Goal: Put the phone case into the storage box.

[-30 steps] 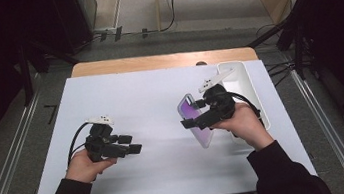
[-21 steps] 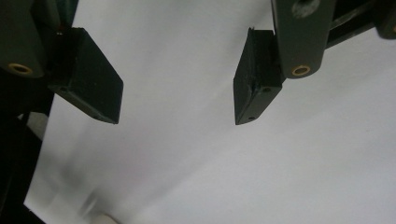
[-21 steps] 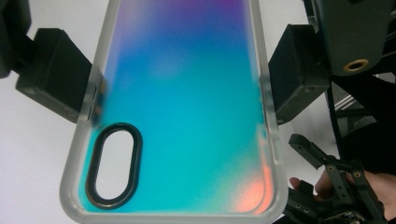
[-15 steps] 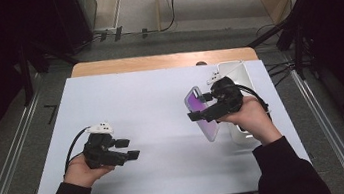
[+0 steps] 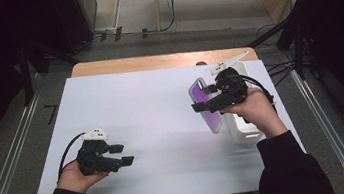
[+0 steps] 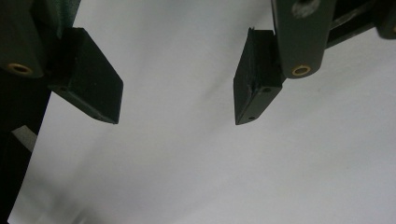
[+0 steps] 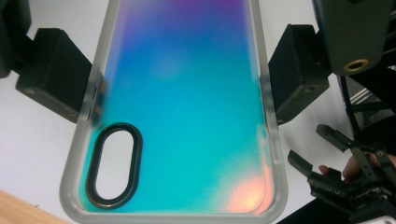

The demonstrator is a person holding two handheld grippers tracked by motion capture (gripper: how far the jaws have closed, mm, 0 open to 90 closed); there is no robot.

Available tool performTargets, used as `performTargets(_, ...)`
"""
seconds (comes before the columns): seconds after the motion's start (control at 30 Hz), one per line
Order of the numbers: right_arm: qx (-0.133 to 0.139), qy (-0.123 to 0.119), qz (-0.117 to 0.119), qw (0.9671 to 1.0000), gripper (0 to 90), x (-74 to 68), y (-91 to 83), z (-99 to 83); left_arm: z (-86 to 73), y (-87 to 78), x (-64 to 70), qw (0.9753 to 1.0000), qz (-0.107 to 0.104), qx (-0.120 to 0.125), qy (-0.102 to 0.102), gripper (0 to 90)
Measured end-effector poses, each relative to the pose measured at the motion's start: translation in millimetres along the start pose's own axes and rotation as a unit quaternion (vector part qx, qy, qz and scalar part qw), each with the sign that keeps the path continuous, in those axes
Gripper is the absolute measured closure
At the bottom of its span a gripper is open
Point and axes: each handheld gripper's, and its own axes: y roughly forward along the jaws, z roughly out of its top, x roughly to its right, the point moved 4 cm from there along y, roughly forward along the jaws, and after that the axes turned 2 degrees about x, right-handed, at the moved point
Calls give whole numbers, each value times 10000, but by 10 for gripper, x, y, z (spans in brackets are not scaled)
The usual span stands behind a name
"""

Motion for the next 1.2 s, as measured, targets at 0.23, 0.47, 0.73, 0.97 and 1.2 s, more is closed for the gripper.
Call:
performTargets(0.23,66,10,-127,9999,149,100,-138,93,-9,7,-17,10000,-15,-2,-48,329)
performTargets(0.47,168,59,-240,9996,149,201,-260,173,-4,-6,-28,9999,-26,43,-88,329)
performTargets(0.73,301,206,-393,9986,149,333,-379,217,-6,-11,-47,9999,-14,76,-134,328)
performTargets(0.97,488,418,-686,9956,149,491,-466,199,-4,-4,-48,9997,-91,103,-194,328)
performTargets(1.2,651,555,-1000,9913,149,604,-541,170,-7,-9,-41,9996,-52,135,-236,327)
